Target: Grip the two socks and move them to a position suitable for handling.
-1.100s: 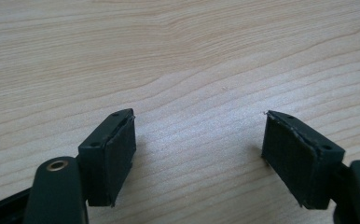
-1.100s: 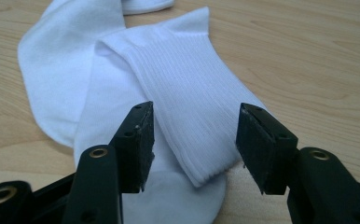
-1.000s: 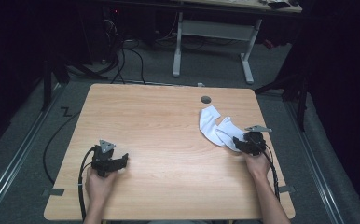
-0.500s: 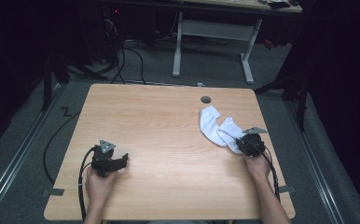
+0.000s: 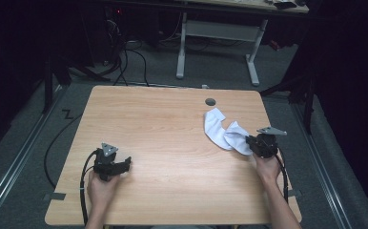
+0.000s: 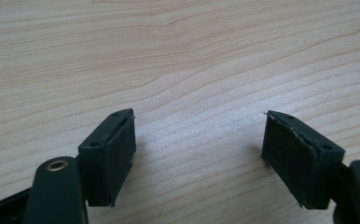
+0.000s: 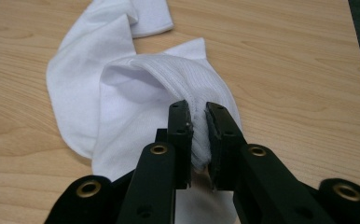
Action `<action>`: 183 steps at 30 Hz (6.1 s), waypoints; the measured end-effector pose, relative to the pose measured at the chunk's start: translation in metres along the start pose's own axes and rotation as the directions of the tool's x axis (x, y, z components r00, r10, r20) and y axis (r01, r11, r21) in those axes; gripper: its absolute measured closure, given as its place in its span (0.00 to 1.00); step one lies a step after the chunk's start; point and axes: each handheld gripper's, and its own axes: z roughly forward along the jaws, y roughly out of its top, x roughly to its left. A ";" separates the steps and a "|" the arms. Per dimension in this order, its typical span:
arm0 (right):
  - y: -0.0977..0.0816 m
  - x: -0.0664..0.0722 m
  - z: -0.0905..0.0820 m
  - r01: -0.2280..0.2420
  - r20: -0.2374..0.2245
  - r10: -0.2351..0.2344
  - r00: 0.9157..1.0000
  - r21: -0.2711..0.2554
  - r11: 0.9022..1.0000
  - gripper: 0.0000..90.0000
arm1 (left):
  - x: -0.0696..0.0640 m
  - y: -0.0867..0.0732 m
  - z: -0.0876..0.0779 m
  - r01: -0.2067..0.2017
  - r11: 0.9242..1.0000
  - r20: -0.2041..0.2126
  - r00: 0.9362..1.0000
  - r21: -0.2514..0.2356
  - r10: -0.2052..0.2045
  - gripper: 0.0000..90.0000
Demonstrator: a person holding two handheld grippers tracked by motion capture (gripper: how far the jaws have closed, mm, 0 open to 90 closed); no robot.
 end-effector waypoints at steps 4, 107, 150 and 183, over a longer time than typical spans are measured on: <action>0.002 0.000 -0.005 -0.004 0.002 0.004 1.000 -0.014 1.000 0.90 | 0.000 0.000 0.000 0.000 1.000 0.000 1.000 0.000 0.000 0.29; -0.010 0.151 0.020 0.223 -0.354 -0.222 0.909 -0.037 0.974 0.82 | -0.142 0.037 0.017 -0.134 0.990 0.232 0.963 -0.034 0.138 0.27; 0.016 0.152 -0.026 0.218 -0.397 -0.258 0.881 -0.144 0.965 0.94 | -0.133 0.033 0.034 -0.221 0.974 0.241 0.944 -0.042 0.224 0.50; 0.063 0.161 0.080 0.182 -0.237 -0.168 0.957 0.042 0.982 0.73 | -0.144 0.027 0.028 -0.241 0.969 0.270 0.931 -0.054 0.247 0.49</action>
